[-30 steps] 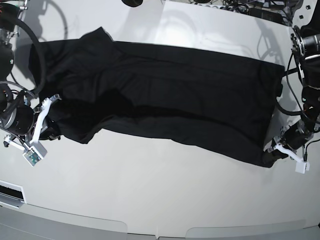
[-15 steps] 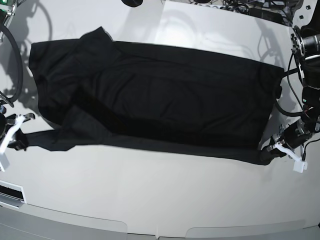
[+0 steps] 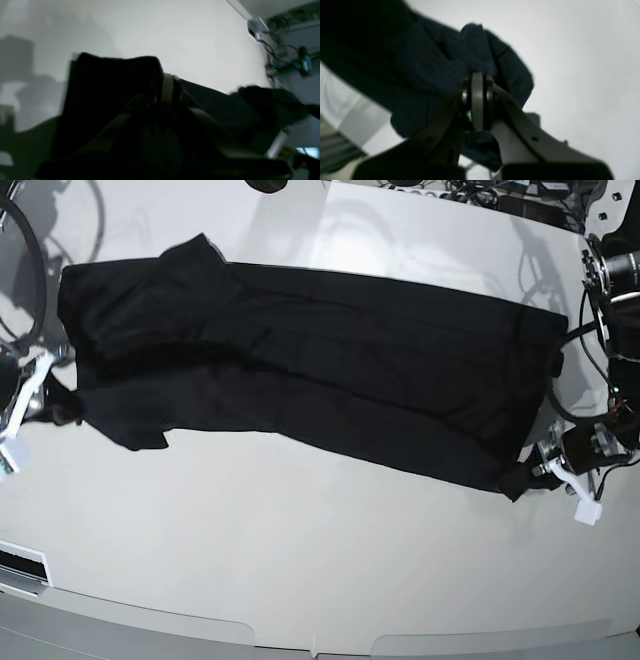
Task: Layout the t-shirt on the table in an organized manner, then fold the t-shirt properly
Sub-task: 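Grasp both shirt ends and pull them apart to stretch the shirt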
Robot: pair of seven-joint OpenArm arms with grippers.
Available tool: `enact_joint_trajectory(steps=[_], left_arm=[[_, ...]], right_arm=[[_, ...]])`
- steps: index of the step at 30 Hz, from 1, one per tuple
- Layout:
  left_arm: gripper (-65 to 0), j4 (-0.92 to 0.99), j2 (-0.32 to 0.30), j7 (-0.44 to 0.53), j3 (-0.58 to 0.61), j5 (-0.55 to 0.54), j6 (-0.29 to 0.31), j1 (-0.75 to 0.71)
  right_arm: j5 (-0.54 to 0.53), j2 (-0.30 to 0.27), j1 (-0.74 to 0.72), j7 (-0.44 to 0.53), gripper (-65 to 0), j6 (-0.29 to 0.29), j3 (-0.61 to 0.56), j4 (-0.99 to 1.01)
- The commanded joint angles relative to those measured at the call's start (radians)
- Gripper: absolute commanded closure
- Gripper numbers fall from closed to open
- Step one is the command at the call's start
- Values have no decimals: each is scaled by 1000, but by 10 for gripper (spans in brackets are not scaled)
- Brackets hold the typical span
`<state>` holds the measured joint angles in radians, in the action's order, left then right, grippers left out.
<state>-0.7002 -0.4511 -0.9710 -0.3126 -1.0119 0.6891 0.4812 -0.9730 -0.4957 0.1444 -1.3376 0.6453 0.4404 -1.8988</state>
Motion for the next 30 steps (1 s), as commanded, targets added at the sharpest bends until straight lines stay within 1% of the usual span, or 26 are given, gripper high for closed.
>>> enact_joint_trajectory(steps=[1, 4, 6, 8, 10, 13, 16, 21, 24, 27, 29, 30], left_arm=[[0, -24, -23, -18, -2, -50, 9, 32], [0, -48, -37, -134, -2, -98, 9, 32], [0, -64, -52, -197, -2, -116, 9, 32], [0, -75, -71, -225, -2, -130, 9, 32], [0, -79, -89, -227, -2, -132, 9, 32], [0, -79, -109, -245, -2, -131, 9, 32], [0, -79, -123, -299, -2, -139, 9, 32], [0, -79, -149, -425, -2, -237, 9, 31], [0, -79, -166, -425, -2, -225, 9, 19], [0, -79, -169, -405, 0, -157, 9, -7], [0, -79, -170, -398, 14, -142, -10, -31], [0, -79, -170, -400, 24, -140, -9, -43]], right_arm=[[-26, -20, -4, 11, 0, 11, 8, -17], [-26, -19, 17, -5, 0, 25, 8, -17], [20, -20, 24, -2, 0, 25, 8, -17], [77, -20, 24, 10, 0, 23, 8, -17], [113, -20, 24, 25, 0, 20, 8, -17], [114, -20, 24, 27, 0, 21, 8, -17], [114, -19, 24, 29, 0, 20, 8, -17], [114, -19, 24, 36, 0, 21, 8, -17], [115, -19, 24, 36, 0, 29, 8, -15], [117, -19, 24, 39, 0, 32, 8, -4], [116, -19, 24, 47, 0, 32, 8, 5], [117, -19, 24, 50, 0, 32, 8, 6]])
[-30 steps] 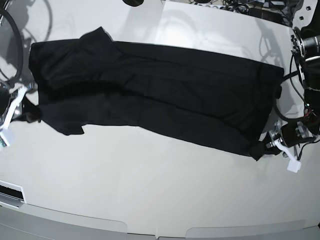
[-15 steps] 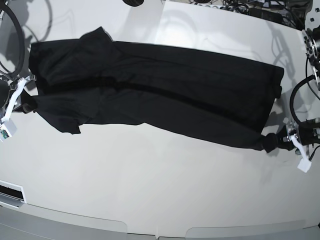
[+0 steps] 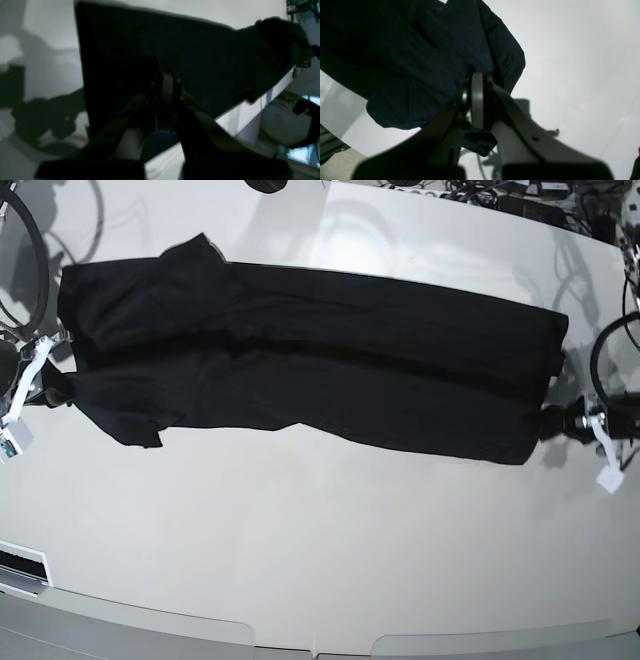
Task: Layout the t-shirt on the table in an organized manner, then fold the t-shirt properly
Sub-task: 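Grasp both shirt ends and pull them apart to stretch the shirt, then release the collar end and regrasp it with the right gripper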
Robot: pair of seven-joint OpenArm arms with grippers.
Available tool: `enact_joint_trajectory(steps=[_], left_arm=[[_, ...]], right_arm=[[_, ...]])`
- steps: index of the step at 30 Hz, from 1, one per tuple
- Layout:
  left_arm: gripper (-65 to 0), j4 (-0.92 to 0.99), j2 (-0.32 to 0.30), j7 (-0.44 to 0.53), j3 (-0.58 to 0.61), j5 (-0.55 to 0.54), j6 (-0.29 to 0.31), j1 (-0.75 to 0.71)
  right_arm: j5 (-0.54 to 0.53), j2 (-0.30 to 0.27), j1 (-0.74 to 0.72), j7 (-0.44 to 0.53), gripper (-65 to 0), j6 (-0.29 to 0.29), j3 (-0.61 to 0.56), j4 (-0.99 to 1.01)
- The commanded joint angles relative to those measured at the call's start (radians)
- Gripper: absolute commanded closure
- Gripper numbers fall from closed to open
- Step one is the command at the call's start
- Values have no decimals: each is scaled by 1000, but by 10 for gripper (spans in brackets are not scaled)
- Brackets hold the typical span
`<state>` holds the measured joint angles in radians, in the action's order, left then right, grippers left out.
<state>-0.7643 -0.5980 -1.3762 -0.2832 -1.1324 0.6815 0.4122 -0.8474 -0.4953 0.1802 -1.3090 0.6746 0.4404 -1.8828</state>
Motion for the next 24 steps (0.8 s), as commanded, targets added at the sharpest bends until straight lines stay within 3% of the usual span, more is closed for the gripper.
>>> enact_joint_trajectory(steps=[1, 6, 15, 17, 19, 20, 22, 24], left_arm=[[0, -14, -23, 5, 9, -16, -1, 14], [0, -14, -23, 6, 86, 29, -1, -11], [0, -14, -45, 89, 89, 77, 0, -10], [-8, -14, -45, 89, 89, 77, 0, -11], [-147, -14, -48, 84, 89, 77, -1, -14], [-215, -14, -50, 83, 89, 77, -1, -16], [-310, -14, -57, 85, 89, 78, -1, -16], [-325, -14, -66, 98, 89, 78, -1, -16]], right_arm=[[-8, -17, -12, 24, 0, 3, 8, -10], [-10, -16, -5, 24, 0, 3, 8, -10], [-8, -14, 44, 14, 0, 11, 7, -10], [18, -14, 44, 19, -136, 18, 7, -10], [89, -17, 44, 45, -320, -23, 7, -10], [126, -21, 43, 53, -376, -55, 7, -10], [179, -29, 33, 51, -392, -121, 8, -12], [190, -36, 16, 61, -392, -145, 11, -13]])
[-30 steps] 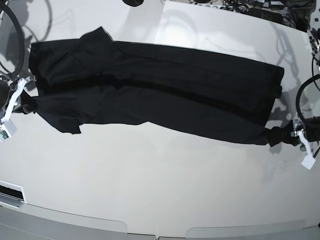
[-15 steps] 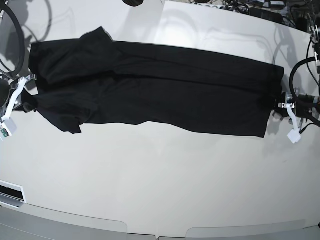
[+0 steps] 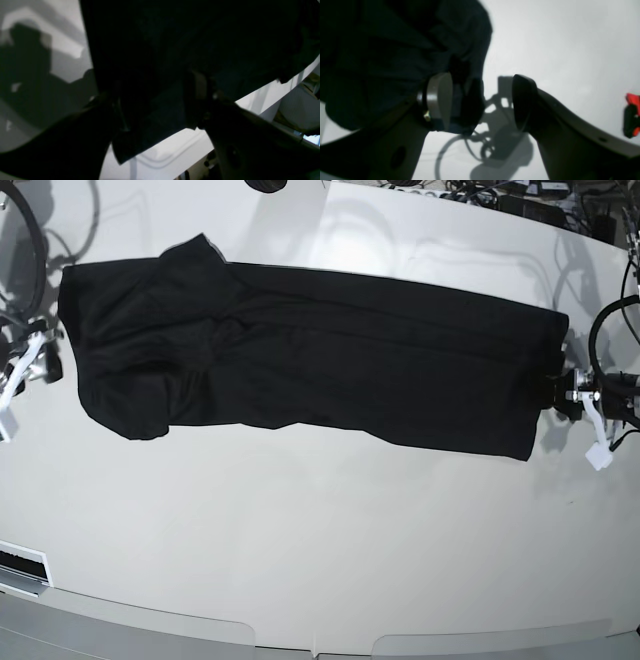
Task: Layout the t-shirt on the table in an organized manner, then fold the t-shirt properly
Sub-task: 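Release the collar end and regrasp it with the right gripper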
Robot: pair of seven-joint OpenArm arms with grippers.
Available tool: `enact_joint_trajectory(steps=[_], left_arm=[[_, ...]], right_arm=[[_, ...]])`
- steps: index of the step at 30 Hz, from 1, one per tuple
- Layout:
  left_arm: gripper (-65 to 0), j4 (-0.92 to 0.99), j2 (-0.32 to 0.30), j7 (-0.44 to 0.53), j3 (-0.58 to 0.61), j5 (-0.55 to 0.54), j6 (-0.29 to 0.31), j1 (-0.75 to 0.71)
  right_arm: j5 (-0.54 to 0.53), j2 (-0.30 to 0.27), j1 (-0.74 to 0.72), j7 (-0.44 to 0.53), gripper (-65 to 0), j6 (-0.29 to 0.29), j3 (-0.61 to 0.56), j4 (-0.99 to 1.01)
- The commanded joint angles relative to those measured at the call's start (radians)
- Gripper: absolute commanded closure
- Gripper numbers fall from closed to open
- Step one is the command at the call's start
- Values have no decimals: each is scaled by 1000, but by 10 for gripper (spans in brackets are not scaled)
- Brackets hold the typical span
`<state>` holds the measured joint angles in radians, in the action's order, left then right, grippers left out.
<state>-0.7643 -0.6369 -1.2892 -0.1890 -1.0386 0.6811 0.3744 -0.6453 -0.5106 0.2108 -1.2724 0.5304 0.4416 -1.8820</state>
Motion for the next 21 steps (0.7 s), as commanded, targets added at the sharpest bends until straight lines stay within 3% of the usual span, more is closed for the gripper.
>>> enact_joint_trajectory(steps=[1, 5, 8, 15, 18, 21], left_arm=[[-325, -14, -30, 18, -6, -16, 0, 21], [-325, -14, -27, 40, -6, -17, 0, 16], [-325, -14, -23, 73, -6, -16, 0, 16], [-325, -14, 0, 92, -6, 2, 0, 16], [-325, -14, 17, 93, -6, 28, 0, 16], [-325, -14, 27, 94, -6, 40, 0, 10]], right_arm=[[-16, -20, -24, 37, -392, -5, 13, -14], [-150, -5, -37, 126, -392, -7, 13, -14], [-219, 56, -40, 167, -392, 22, 4, -13], [-87, 216, -60, 223, -392, 27, -94, 10], [0, 255, -115, 234, -392, 26, -150, 77], [47, 276, -183, 243, -392, -11, -162, 154]])
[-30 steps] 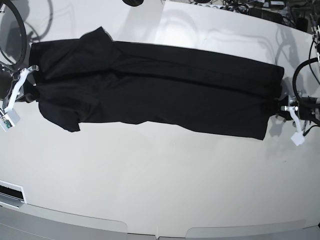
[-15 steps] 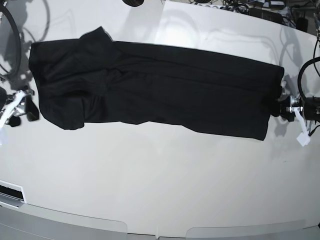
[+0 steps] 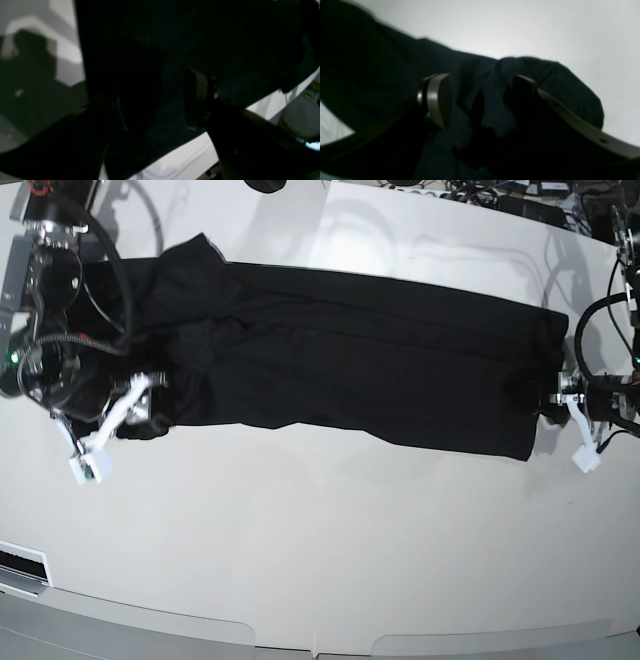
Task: Layout the t-shirt on the table in an organized manner, then fold the t-shirt properly
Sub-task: 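Release the collar end and regrasp it with the right gripper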
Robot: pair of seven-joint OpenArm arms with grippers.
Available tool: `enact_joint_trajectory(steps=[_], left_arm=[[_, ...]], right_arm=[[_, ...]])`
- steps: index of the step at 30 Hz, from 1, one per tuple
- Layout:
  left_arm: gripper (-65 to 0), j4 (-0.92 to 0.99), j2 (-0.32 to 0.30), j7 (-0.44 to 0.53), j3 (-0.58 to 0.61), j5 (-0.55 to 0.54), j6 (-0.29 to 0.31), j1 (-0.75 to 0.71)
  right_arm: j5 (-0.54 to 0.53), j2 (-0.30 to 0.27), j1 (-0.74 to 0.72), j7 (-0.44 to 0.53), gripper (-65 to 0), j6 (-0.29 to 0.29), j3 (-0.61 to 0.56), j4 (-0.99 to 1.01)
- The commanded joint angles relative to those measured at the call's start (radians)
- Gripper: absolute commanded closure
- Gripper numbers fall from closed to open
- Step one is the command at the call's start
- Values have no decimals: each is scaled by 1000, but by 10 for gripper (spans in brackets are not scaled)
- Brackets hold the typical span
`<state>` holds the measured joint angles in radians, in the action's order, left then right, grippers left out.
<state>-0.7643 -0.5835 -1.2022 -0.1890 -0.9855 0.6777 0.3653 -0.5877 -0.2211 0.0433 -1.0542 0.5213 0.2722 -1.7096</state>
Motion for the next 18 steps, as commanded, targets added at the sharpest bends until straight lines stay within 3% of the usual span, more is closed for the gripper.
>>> enact_joint_trajectory(steps=[1, 7, 11, 16, 18], left_arm=[[-325, -14, -26, 11, -6, -13, 3, 13], [-325, -14, -26, 56, -6, -13, 3, -40], [-325, -14, -26, 61, -6, -13, 3, -63], [-325, -14, -32, 62, -6, -13, 3, -71], [-325, -14, -32, 69, -6, -13, 3, -71]], right_arm=[[0, -12, -37, 23, -392, -3, 9, 6], [41, -13, -154, 2, -392, 3, 9, 225], [-27, -13, -206, -49, -392, 49, 9, 354], [-51, -13, -207, -56, -383, 114, 9, 359], [-40, -13, -207, -57, -269, 150, 9, 359]])
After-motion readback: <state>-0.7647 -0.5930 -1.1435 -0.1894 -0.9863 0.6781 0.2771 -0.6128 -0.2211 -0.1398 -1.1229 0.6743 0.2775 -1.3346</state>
